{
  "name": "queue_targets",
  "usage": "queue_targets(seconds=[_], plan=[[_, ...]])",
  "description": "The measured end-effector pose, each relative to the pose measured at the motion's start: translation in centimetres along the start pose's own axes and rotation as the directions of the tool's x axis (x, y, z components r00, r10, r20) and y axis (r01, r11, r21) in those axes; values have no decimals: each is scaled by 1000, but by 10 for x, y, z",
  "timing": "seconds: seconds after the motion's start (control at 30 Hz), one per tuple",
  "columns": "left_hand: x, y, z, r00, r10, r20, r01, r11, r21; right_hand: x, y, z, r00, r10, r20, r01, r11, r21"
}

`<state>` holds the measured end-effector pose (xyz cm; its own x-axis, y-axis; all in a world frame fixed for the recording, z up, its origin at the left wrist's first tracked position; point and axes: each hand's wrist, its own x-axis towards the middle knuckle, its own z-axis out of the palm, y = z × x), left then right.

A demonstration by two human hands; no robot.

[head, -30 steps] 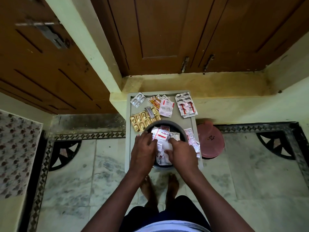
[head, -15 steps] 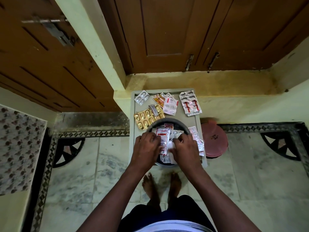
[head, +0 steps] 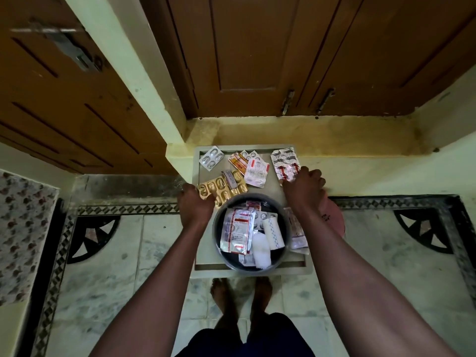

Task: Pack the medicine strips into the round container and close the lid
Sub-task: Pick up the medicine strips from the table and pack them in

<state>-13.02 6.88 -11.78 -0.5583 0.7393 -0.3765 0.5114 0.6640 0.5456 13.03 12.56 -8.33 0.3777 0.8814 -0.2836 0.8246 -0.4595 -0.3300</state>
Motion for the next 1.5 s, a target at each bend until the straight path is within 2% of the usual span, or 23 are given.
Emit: queue_targets(seconds=[0.07,0.13,0.3,0.37,0.5,0.6,0.73,0.87,0.97,1.13,1.27,1.5], plan=[[3,3,3,1000,15,-6,-15,998,55,11,1,4,998,32,60,-34,999,22],[-4,15,-6,1000,12,-20,-11,999,50,18,0,7,998,30,59,-35,996,76],[-6,22,-20,999,-37,-13,36,996,-84,19,1,6,995,58,-84,-50,995,86],[-5,21,-26,999,-42,-2,41,987,-154,16,5,4,992,52,-115,-29,981,194],[-11,24,-39,998,42,-48,-51,978,-201,-6,3,-11,997,14,-72,29,827,562],[-16,30,-43,989,128,-77,-141,968,-209,-32,1,-15,994,-57,-88,101,739,666],[-15,34,-47,997,43,-61,-62,937,-344,-58,4,-14,989,-106,-105,148,639,755],[-8,26,-49,999,-50,-14,36,867,-497,-82,10,-11,983,-118,-139,182,596,782],[-10,21,-50,996,-92,3,79,837,-541,-91,21,-7,970,-87,-228,233,609,758],[-16,15,-52,995,-97,31,96,788,-608,-78,28,-4,973,-48,-226,209,601,771],[-22,11,-51,992,-109,58,120,749,-652,-69,25,-5,972,-88,-218,226,606,763],[-15,1,-34,982,-148,115,187,816,-547,-53,14,4,992,-71,-100,122,677,726]])
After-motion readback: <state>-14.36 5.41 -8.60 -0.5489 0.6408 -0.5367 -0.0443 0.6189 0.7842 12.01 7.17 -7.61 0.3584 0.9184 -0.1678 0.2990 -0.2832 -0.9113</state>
